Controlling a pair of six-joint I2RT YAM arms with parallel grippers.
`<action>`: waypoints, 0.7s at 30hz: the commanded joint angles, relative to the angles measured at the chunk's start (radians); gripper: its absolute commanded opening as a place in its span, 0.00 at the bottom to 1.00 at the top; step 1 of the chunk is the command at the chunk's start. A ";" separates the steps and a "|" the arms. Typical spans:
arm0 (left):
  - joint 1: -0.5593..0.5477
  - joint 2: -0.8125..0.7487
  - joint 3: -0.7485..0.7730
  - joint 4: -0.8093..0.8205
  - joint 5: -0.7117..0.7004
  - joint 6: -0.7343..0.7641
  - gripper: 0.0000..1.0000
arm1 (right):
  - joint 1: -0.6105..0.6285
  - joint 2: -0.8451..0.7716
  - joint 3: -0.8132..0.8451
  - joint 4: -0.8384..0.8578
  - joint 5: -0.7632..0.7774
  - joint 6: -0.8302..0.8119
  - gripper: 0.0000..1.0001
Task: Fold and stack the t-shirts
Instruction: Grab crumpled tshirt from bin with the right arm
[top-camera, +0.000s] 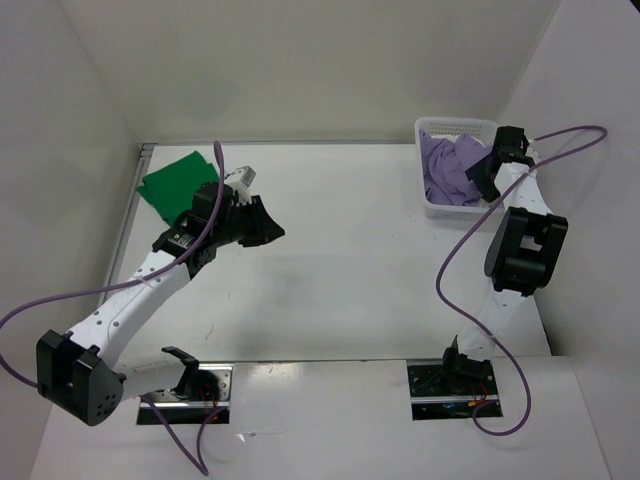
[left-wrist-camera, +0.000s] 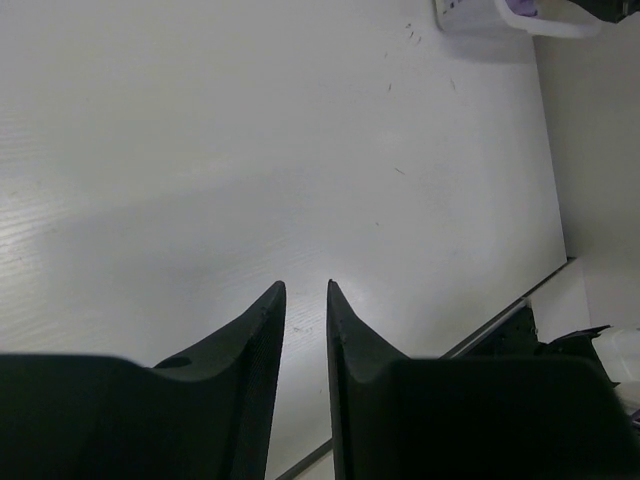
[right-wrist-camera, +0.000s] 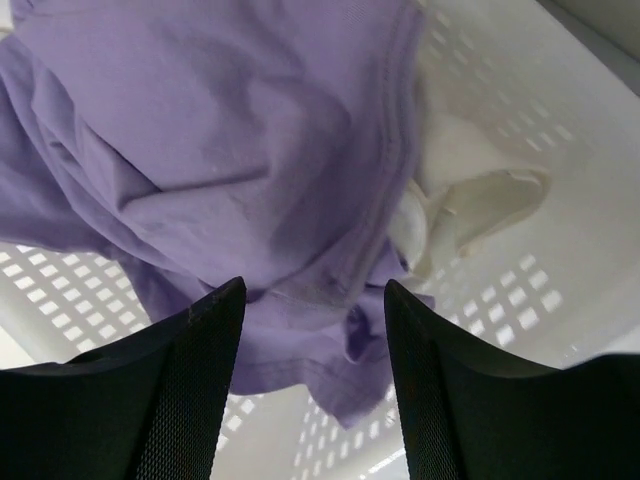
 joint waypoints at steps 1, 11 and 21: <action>-0.006 0.003 -0.001 0.029 0.006 0.039 0.31 | -0.008 0.034 0.106 -0.034 -0.015 0.015 0.63; -0.006 0.012 0.008 0.047 0.006 0.039 0.39 | 0.001 0.012 -0.038 0.001 -0.048 0.096 0.48; -0.006 0.012 -0.001 0.047 0.006 0.039 0.42 | 0.001 -0.063 -0.104 0.140 -0.150 0.125 0.00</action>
